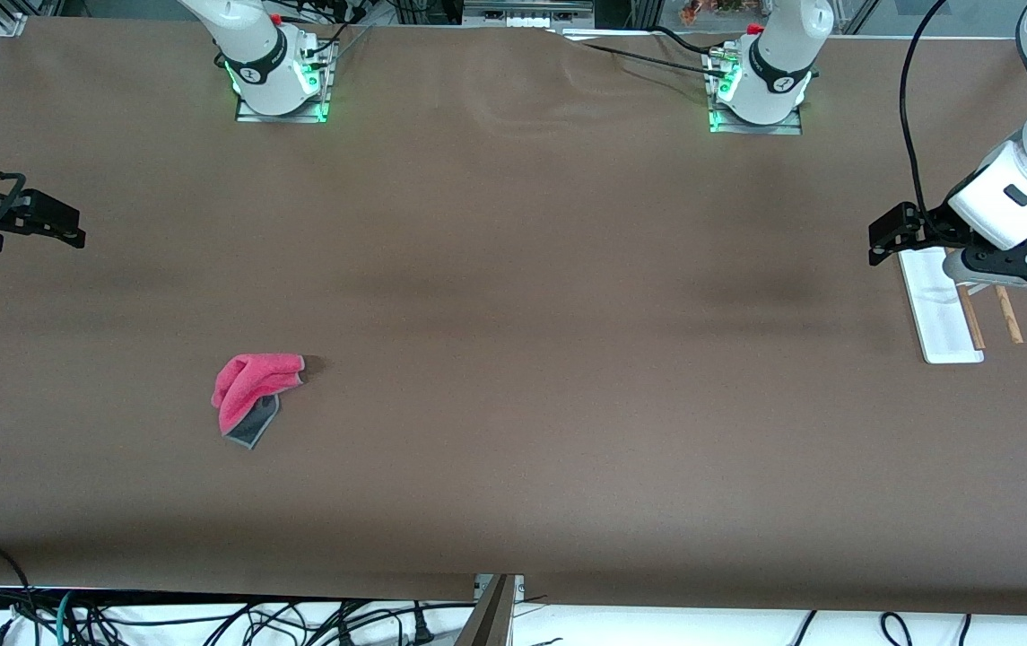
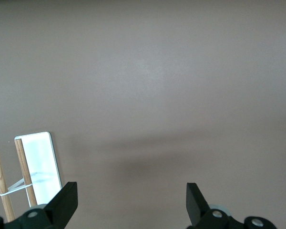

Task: Pass towel and hang on rack
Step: 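Move the right gripper toward the pink towel on the table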

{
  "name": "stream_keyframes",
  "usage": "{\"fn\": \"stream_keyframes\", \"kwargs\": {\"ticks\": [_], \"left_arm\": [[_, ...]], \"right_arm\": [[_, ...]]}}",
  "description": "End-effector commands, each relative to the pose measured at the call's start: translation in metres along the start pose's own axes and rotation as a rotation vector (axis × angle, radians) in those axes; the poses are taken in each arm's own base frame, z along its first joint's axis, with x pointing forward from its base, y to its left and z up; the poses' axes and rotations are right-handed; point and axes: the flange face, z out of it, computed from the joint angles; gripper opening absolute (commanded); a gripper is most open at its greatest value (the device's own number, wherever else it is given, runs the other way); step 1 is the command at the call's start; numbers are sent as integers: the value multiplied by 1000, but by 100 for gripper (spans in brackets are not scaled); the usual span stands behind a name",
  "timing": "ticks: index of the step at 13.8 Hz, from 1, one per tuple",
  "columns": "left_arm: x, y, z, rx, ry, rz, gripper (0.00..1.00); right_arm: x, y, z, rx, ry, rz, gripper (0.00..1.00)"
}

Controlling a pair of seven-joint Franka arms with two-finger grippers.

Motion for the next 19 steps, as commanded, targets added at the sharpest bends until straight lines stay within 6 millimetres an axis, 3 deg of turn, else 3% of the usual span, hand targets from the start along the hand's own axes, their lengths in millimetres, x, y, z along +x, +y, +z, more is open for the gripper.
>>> {"fn": "stream_keyframes", "kwargs": {"ticks": [1, 9, 15, 19], "left_arm": [[3, -2, -5, -21, 2, 15, 100], [3, -2, -5, -21, 2, 15, 100], [3, -2, -5, -21, 2, 15, 100], [3, -2, -5, -21, 2, 15, 100]], "right_arm": [[3, 0, -4, 6, 8, 2, 100], [15, 3, 10, 1, 12, -13, 100], [38, 18, 49, -2, -9, 20, 100], [62, 19, 86, -6, -6, 19, 100]]}}
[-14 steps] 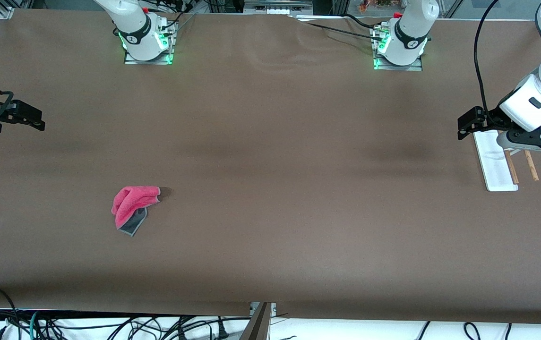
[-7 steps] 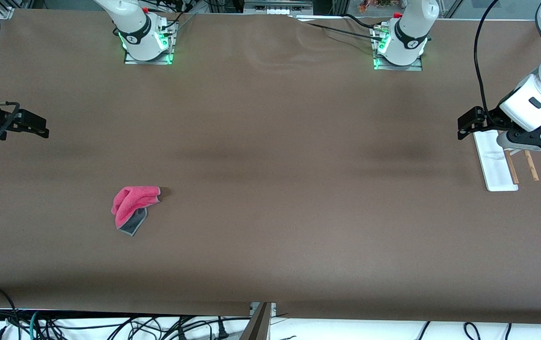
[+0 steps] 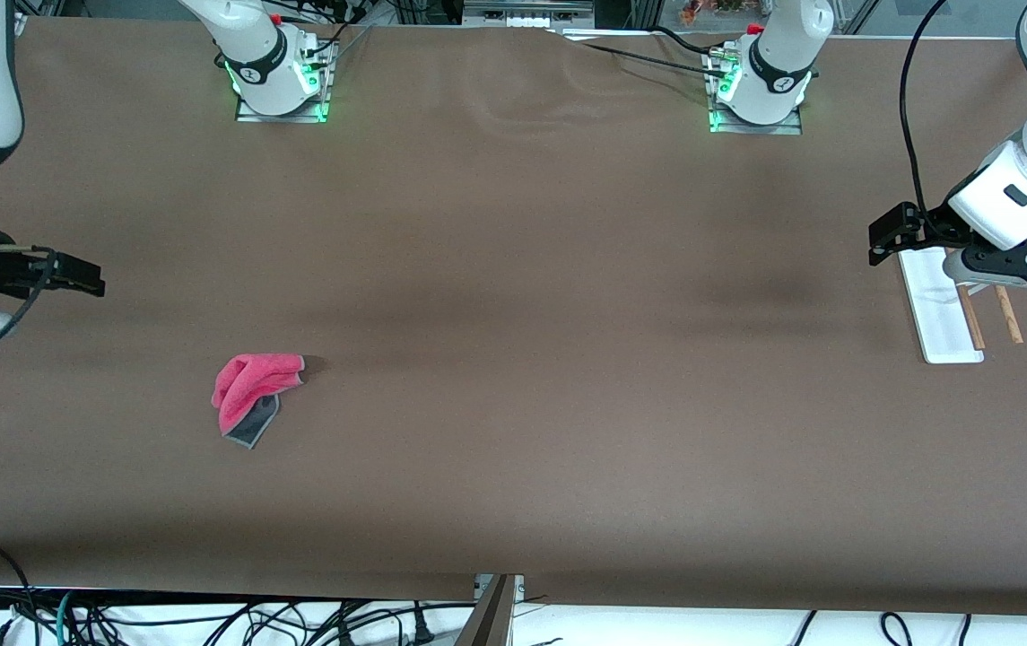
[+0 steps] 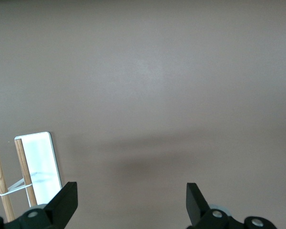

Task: Pass towel and hang on rack
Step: 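Move the right gripper toward the pink towel on the table, then lower the right gripper onto the pink towel and close it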

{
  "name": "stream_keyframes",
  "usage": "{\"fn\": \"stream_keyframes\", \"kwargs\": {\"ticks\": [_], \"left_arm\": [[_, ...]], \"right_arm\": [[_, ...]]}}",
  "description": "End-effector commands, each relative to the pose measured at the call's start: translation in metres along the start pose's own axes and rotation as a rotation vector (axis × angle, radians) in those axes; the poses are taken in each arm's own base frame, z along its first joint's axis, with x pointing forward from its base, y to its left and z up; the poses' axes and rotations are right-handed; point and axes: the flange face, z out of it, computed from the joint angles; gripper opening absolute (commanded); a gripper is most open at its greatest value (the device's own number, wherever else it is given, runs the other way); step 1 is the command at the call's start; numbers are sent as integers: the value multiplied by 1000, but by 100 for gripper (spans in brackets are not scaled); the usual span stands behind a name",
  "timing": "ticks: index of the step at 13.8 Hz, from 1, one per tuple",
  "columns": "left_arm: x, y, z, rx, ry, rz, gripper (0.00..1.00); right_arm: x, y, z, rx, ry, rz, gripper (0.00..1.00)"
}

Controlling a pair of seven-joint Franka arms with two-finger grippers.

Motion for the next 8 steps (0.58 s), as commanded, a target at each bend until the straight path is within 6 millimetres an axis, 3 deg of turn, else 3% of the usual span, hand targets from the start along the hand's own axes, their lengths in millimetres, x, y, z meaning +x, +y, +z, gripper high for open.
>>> {"fn": "stream_keyframes", "kwargs": {"ticks": [1, 8], "left_arm": [[2, -2, -5, -21, 2, 15, 100], [2, -2, -5, -21, 0, 15, 100]], "right_arm": [[20, 4, 21, 4, 22, 3, 100], [88, -16, 151, -1, 81, -45, 100]]}}
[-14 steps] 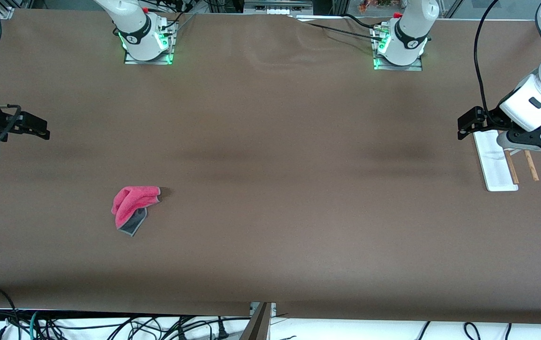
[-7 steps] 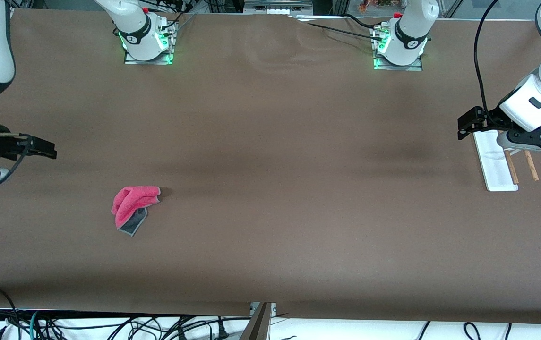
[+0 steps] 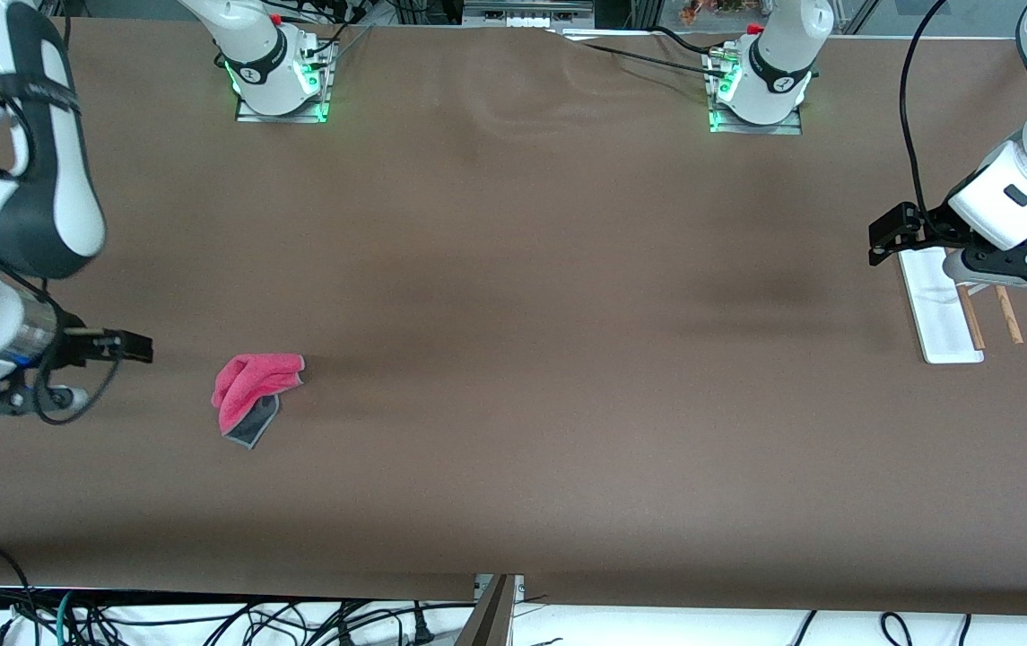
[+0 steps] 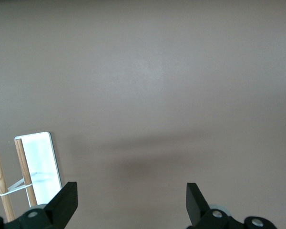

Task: Pass towel and hang on rack
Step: 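Lower the right gripper onto the pink towel and close it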

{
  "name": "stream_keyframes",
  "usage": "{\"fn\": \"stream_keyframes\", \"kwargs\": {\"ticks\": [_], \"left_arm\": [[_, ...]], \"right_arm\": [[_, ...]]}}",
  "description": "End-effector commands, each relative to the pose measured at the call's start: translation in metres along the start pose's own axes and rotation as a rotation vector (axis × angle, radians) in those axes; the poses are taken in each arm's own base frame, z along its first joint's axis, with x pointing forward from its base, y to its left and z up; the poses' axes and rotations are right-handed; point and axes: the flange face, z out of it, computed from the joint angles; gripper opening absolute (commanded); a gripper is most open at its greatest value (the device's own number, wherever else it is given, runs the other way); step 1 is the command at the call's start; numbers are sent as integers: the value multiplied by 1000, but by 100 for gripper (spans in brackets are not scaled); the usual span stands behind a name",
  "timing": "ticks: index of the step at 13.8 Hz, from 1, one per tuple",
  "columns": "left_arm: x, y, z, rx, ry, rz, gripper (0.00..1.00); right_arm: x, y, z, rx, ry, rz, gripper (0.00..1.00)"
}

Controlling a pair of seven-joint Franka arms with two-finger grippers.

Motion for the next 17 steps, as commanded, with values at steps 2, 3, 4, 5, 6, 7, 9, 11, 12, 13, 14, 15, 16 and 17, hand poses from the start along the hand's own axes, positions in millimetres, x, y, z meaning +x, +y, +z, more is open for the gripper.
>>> {"fn": "stream_keyframes", "kwargs": {"ticks": [2, 3, 4, 5, 6, 7, 9, 11, 12, 13, 14, 15, 16, 17], "left_arm": [[2, -2, -5, -21, 1, 15, 100], [2, -2, -5, -21, 1, 15, 100], [2, -2, -5, -21, 1, 15, 100], [2, -2, -5, -21, 1, 15, 100], [2, -2, -5, -23, 1, 14, 100], [2, -2, -5, -21, 1, 15, 100], [2, -3, -4, -21, -4, 15, 100], [2, -3, -4, -21, -5, 15, 100], [2, -2, -4, -23, -5, 14, 100], [2, -2, -4, -21, -5, 15, 100], [2, -2, -4, -21, -5, 13, 100], [2, -2, -4, -21, -5, 15, 100], [2, -2, -4, -21, -5, 15, 100], [2, -2, -4, -21, -5, 15, 100]], "right_arm": [[32, -17, 64, 15, 80, -20, 100], [37, -21, 82, 13, 95, -22, 100], [41, -22, 99, 12, 111, -21, 100], [44, -23, 112, 11, 126, -19, 100], [47, -24, 124, 10, 146, -21, 100], [50, -26, 134, 9, 164, -20, 100], [55, -37, 151, 26, 204, -17, 100], [56, -38, 165, 36, 215, -8, 100], [56, -43, 168, 37, 212, -8, 99], [57, -50, 169, 42, 209, 22, 99], [57, -57, 170, 44, 207, 50, 99], [57, -67, 174, 47, 201, 62, 99], [56, -73, 178, 47, 195, 66, 99], [56, -73, 182, 48, 188, 70, 99]]}}
